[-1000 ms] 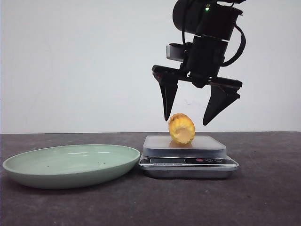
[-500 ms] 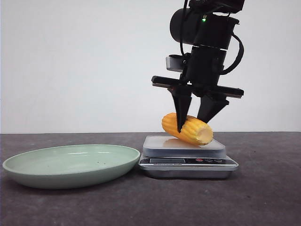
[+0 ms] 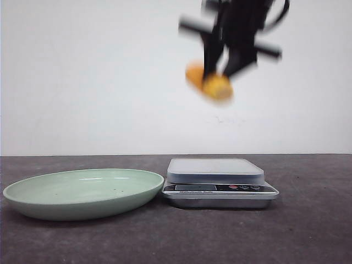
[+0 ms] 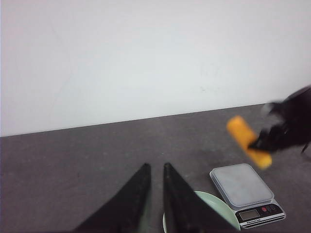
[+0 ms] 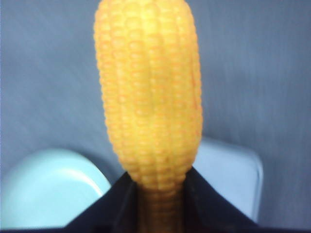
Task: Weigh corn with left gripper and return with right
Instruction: 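Lift the corn with the right gripper and carry it over the plate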
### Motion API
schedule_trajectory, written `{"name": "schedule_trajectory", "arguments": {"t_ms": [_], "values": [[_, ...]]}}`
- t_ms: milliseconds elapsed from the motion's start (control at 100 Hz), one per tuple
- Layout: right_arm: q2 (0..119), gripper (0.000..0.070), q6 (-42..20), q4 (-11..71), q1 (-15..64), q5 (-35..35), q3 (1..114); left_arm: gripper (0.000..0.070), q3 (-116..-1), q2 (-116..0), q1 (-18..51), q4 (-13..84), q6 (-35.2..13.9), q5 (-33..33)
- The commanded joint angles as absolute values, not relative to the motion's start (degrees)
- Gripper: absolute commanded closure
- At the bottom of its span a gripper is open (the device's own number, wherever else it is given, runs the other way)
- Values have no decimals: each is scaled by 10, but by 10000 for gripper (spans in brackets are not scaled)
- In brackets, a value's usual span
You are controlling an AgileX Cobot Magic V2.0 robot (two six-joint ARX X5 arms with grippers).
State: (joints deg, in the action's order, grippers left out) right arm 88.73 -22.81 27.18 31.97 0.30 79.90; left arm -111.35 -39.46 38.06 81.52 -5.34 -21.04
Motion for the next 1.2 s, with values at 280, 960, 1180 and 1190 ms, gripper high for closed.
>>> {"name": "schedule_trajectory", "arguments": {"t_ms": [280, 960, 1180, 1190], "values": [[811, 700, -234, 118, 399, -15, 812, 700, -1125, -400, 384, 843, -50, -210], [1027, 700, -420, 224, 472, -70, 812, 700, -1125, -400, 384, 843, -81, -207], [1098, 700, -469, 238, 487, -96, 812, 700, -1125, -400, 384, 843, -82, -190], [1099, 700, -470, 240, 488, -96, 812, 700, -1125, -400, 384, 843, -81, -190]]}}
